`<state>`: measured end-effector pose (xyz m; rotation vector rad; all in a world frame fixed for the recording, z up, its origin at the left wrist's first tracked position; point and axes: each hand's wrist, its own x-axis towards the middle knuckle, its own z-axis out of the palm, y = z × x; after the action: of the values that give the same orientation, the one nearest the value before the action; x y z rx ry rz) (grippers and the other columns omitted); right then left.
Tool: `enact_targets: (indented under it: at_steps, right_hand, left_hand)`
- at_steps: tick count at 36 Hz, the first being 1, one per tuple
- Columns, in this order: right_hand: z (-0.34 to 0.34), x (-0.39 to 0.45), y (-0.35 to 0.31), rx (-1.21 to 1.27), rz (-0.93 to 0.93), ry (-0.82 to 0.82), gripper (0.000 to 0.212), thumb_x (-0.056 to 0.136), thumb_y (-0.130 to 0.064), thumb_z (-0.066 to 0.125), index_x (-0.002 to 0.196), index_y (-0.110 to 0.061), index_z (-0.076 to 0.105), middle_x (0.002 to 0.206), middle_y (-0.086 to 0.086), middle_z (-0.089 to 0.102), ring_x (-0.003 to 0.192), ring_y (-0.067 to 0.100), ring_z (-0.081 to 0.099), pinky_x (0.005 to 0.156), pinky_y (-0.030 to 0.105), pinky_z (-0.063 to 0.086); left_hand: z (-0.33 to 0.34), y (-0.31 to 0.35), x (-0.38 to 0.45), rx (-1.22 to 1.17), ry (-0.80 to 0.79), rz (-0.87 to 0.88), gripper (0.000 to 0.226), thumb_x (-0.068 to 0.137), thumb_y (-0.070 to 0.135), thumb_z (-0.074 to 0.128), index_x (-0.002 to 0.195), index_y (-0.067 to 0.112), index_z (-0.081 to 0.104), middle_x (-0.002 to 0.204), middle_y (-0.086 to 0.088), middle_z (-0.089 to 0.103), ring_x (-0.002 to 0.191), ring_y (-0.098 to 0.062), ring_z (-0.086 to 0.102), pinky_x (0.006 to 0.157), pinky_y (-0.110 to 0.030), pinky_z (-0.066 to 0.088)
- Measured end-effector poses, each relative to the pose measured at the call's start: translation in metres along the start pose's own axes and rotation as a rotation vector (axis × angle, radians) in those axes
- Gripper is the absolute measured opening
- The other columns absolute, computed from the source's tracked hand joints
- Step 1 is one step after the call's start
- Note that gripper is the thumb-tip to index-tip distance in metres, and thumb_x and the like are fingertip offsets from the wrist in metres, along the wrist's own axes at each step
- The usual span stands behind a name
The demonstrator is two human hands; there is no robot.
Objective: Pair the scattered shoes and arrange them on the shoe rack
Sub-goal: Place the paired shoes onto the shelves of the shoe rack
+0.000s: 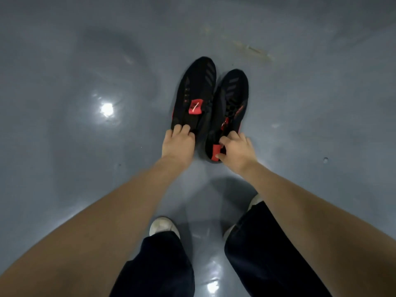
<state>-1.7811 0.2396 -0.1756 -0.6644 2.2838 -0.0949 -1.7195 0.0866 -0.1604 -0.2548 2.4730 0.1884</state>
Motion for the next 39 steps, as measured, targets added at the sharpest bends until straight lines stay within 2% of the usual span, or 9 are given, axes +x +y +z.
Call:
enact_targets:
  at_steps: [3, 7, 10, 13, 18, 25, 31, 35, 39]
  right_hand:
    - [0.003, -0.004, 0.002, -0.013, -0.124, 0.124, 0.016, 0.091, -0.013, 0.052, 0.101, -0.008, 0.064, 0.109, 0.010, 0.051, 0.100, 0.031, 0.043, 0.086, 0.035, 0.032]
    - [-0.002, -0.003, -0.005, 0.034, -0.222, 0.157, 0.019, 0.089, -0.007, 0.051, 0.102, -0.005, 0.064, 0.115, 0.011, 0.055, 0.097, 0.033, 0.049, 0.079, 0.037, 0.039]
    - [-0.002, 0.002, -0.015, 0.073, -0.154, 0.057, 0.015, 0.089, -0.008, 0.051, 0.104, -0.007, 0.053, 0.108, 0.008, 0.054, 0.094, 0.028, 0.054, 0.069, 0.032, 0.038]
    - [0.005, 0.007, -0.021, 0.131, -0.026, 0.057, 0.031, 0.087, -0.001, 0.051, 0.116, -0.007, 0.043, 0.109, 0.011, 0.054, 0.088, 0.031, 0.060, 0.061, 0.031, 0.042]
    - [0.008, 0.006, -0.020, 0.070, 0.121, 0.006, 0.033, 0.090, -0.006, 0.054, 0.121, -0.002, 0.044, 0.116, 0.014, 0.053, 0.099, 0.031, 0.059, 0.066, 0.032, 0.041]
    - [-0.011, -0.027, -0.023, -0.016, -0.055, 0.051, 0.034, 0.094, -0.006, 0.045, 0.128, -0.011, 0.038, 0.106, 0.009, 0.054, 0.083, 0.031, 0.060, 0.058, 0.032, 0.039]
    - [-0.064, -0.058, -0.024, 0.082, -0.080, 0.026, 0.043, 0.086, -0.010, 0.062, 0.120, -0.007, 0.037, 0.119, 0.012, 0.043, 0.104, 0.028, 0.050, 0.072, 0.033, 0.047]
    - [-0.098, -0.080, -0.025, 0.067, -0.029, 0.058, 0.042, 0.081, 0.005, 0.057, 0.116, -0.005, 0.037, 0.119, 0.013, 0.039, 0.101, 0.028, 0.048, 0.065, 0.028, 0.037]
    - [-0.129, -0.108, -0.023, 0.029, -0.019, 0.071, 0.039, 0.083, 0.001, 0.060, 0.114, -0.006, 0.037, 0.116, 0.012, 0.041, 0.099, 0.029, 0.050, 0.063, 0.029, 0.035]
  left_hand:
    - [0.003, -0.004, -0.003, 0.036, 0.050, 0.054, 0.034, 0.089, 0.007, 0.042, 0.122, 0.010, 0.049, 0.126, -0.007, 0.045, 0.123, -0.025, 0.038, 0.100, -0.034, 0.028]
    - [-0.002, -0.007, -0.008, -0.001, 0.088, 0.054, 0.030, 0.089, 0.006, 0.042, 0.116, 0.014, 0.050, 0.118, -0.004, 0.052, 0.118, -0.023, 0.041, 0.096, -0.033, 0.025]
    - [-0.003, -0.004, -0.006, 0.004, 0.069, 0.053, 0.029, 0.090, 0.007, 0.043, 0.117, 0.015, 0.049, 0.114, -0.003, 0.055, 0.115, -0.023, 0.043, 0.093, -0.033, 0.027]
    - [-0.001, -0.001, -0.005, 0.026, 0.019, 0.015, 0.037, 0.089, 0.006, 0.045, 0.125, 0.014, 0.045, 0.117, -0.003, 0.056, 0.115, -0.026, 0.046, 0.089, -0.034, 0.033]
    - [0.001, 0.007, -0.010, -0.066, -0.029, -0.016, 0.044, 0.088, -0.003, 0.047, 0.129, 0.010, 0.041, 0.116, -0.008, 0.053, 0.110, -0.027, 0.049, 0.082, -0.032, 0.043]
    - [-0.033, 0.007, -0.025, -0.163, 0.037, 0.032, 0.040, 0.085, -0.006, 0.052, 0.122, 0.005, 0.041, 0.120, -0.011, 0.045, 0.111, -0.025, 0.044, 0.083, -0.029, 0.042]
    - [-0.085, 0.014, -0.044, 0.011, 0.065, 0.077, 0.057, 0.071, -0.013, 0.057, 0.120, 0.005, 0.035, 0.122, -0.013, 0.036, 0.110, -0.028, 0.040, 0.090, -0.031, 0.035]
    - [-0.117, 0.020, -0.061, 0.125, 0.066, 0.093, 0.055, 0.074, -0.004, 0.065, 0.121, 0.004, 0.036, 0.119, -0.014, 0.042, 0.109, -0.028, 0.042, 0.088, -0.031, 0.038]
    - [-0.140, 0.025, -0.085, 0.155, 0.066, 0.082, 0.053, 0.079, 0.006, 0.067, 0.122, 0.006, 0.036, 0.116, -0.013, 0.045, 0.106, -0.027, 0.044, 0.085, -0.030, 0.040]
